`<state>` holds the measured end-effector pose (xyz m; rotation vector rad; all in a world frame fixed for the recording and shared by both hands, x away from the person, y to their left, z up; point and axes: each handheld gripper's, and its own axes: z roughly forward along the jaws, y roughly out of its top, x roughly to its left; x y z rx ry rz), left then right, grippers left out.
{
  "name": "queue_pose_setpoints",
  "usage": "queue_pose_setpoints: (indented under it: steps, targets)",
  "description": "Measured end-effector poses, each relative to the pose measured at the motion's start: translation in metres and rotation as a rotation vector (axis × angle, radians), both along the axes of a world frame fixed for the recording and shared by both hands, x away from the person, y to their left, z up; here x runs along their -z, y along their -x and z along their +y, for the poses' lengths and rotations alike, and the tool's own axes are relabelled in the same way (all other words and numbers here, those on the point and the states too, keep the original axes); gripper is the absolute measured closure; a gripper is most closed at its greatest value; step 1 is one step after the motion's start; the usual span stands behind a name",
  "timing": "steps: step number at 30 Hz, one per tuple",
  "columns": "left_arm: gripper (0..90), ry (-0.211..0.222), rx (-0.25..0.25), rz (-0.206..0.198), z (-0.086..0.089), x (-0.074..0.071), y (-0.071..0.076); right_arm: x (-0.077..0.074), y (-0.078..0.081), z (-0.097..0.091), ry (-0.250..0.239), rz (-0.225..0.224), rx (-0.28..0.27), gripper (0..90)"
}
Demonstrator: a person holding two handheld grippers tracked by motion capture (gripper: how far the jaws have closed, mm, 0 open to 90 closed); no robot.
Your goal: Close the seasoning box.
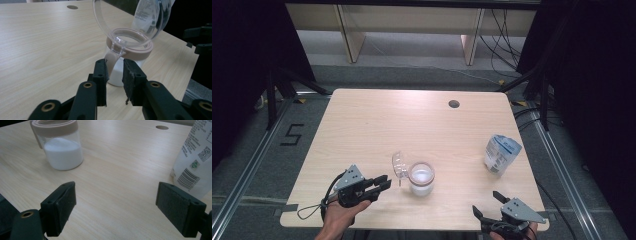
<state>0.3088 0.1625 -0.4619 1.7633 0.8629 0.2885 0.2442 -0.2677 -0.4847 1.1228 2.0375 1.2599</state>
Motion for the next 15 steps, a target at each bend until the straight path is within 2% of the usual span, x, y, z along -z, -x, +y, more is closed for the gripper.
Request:
queue_pose_setpoints:
  steps: [3,6,7,11,12,14,15]
  targets:
    - [76.8,0.013,0.001,-0.016,-0.002,-0.003,-0.004,0.000,0.000,0.001,-0.018,0.025,-0.013,17.8]
    - [78.8,0.012,0.001,-0.022,-0.004,-0.006,-0.006,0.000,-0.001,0.000,0.009,0.002,-0.014,18.1]
    - [79.8,0.007,0.005,-0.026,-0.005,-0.007,-0.006,0.001,-0.001,0.000,-0.003,0.018,-0.017,18.1]
    - [82.2,-0.005,0.001,-0.030,-0.009,-0.013,-0.006,0.001,-0.001,0.001,-0.012,0.028,-0.015,18.1]
    - [82.6,-0.004,0.008,-0.035,-0.009,-0.014,-0.007,0.002,-0.001,0.000,0.000,0.024,-0.005,18.1]
    - [83.1,-0.003,0.007,-0.038,-0.010,-0.015,-0.007,0.002,0.001,0.002,-0.018,0.048,0.009,18.1]
    - [83.3,-0.005,0.005,-0.037,-0.010,-0.016,-0.007,0.003,-0.001,0.000,-0.003,0.031,-0.010,18.1]
